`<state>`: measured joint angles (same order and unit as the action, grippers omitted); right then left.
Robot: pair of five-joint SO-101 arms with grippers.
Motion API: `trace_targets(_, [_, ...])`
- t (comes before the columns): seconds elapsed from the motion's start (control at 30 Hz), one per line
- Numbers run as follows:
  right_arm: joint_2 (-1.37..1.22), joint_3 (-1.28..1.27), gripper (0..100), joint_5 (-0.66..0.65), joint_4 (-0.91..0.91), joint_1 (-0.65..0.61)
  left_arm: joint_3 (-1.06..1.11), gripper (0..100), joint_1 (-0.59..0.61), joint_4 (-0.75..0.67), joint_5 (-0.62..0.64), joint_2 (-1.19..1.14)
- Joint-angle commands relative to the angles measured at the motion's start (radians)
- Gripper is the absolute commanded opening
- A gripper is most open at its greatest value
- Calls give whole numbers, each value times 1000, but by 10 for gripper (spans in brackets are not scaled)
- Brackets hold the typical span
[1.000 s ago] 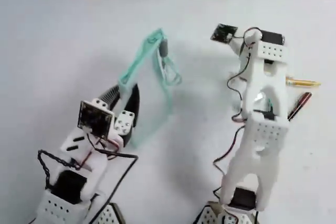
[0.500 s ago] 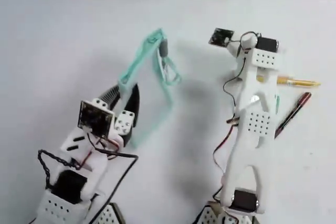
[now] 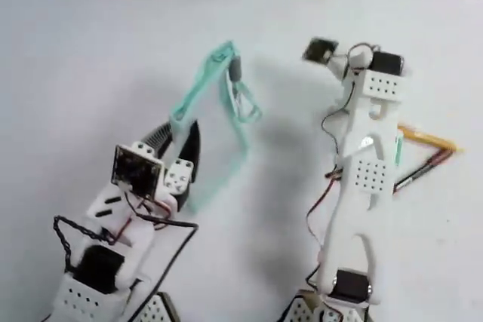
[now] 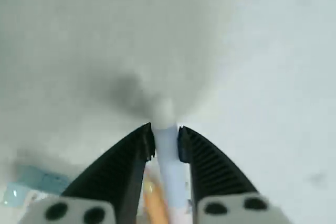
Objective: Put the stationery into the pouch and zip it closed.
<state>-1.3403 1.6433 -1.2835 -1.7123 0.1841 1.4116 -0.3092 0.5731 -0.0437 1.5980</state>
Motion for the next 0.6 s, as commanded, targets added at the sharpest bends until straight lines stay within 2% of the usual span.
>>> trace_targets(0.0, [183, 11, 18, 104, -8, 8, 6, 24, 15, -8, -12, -5])
trace_targets(0.13, [314, 5, 18, 198, -15, 8, 8, 24, 15, -8, -12, -5])
trace_targets(0.3, [467, -69, 18, 245, -18, 15, 11, 24, 15, -8, -12, -5])
trace_targets(0.57, [912, -565, 18, 308, -15, 13, 12, 24, 15, -8, -11, -5])
